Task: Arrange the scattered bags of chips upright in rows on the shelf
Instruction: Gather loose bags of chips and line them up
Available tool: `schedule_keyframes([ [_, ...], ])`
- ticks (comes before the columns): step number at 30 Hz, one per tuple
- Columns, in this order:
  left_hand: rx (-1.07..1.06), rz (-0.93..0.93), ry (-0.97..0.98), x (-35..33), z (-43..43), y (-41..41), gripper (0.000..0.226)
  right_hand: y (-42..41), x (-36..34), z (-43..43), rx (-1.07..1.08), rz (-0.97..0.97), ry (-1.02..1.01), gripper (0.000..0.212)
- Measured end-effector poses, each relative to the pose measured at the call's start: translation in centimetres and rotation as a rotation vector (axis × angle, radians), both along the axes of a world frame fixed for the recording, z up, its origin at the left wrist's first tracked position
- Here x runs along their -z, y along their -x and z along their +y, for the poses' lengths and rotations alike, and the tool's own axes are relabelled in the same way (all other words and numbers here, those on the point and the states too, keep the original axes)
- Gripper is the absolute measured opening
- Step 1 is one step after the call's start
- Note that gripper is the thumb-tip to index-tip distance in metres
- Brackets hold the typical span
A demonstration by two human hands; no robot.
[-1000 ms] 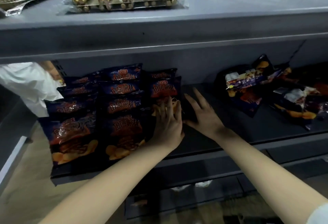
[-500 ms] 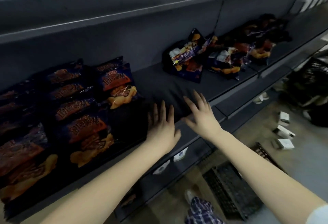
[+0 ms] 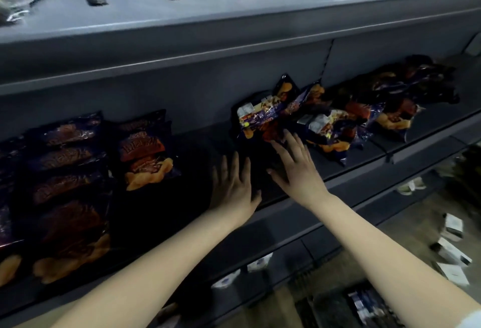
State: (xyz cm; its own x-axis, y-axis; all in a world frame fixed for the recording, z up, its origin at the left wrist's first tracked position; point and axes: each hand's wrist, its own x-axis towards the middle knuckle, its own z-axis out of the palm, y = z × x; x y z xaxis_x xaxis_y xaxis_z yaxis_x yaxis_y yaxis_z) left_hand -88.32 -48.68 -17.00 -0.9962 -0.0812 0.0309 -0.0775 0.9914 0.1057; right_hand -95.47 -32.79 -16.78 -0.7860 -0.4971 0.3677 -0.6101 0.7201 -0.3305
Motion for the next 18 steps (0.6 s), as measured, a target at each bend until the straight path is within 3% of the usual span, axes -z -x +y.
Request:
schedule_keyframes([
  [5,0.000,0.069,-0.018,-0.4,4.8,4.1,0.082,3.6,-2.5,3.9,-0.060,0.334,0.173,0.046],
  [8,-0.014,0.142,-0.057,-1.4,7.4,6.3,0.090,5.8,-3.7,6.0,-0.103,0.423,0.194,0.045],
  [10,-0.021,0.177,-0.063,-2.4,8.7,7.6,0.096,7.1,-4.3,7.3,-0.092,0.384,0.117,0.055],
  [14,-0.025,0.205,-0.069,-3.7,10.6,9.6,0.100,9.1,-3.8,9.3,-0.010,0.077,-0.181,0.083],
  [18,-0.024,0.136,-0.034,-3.3,11.7,10.4,0.100,9.6,-2.5,10.5,-0.014,0.023,-0.268,0.076],
])
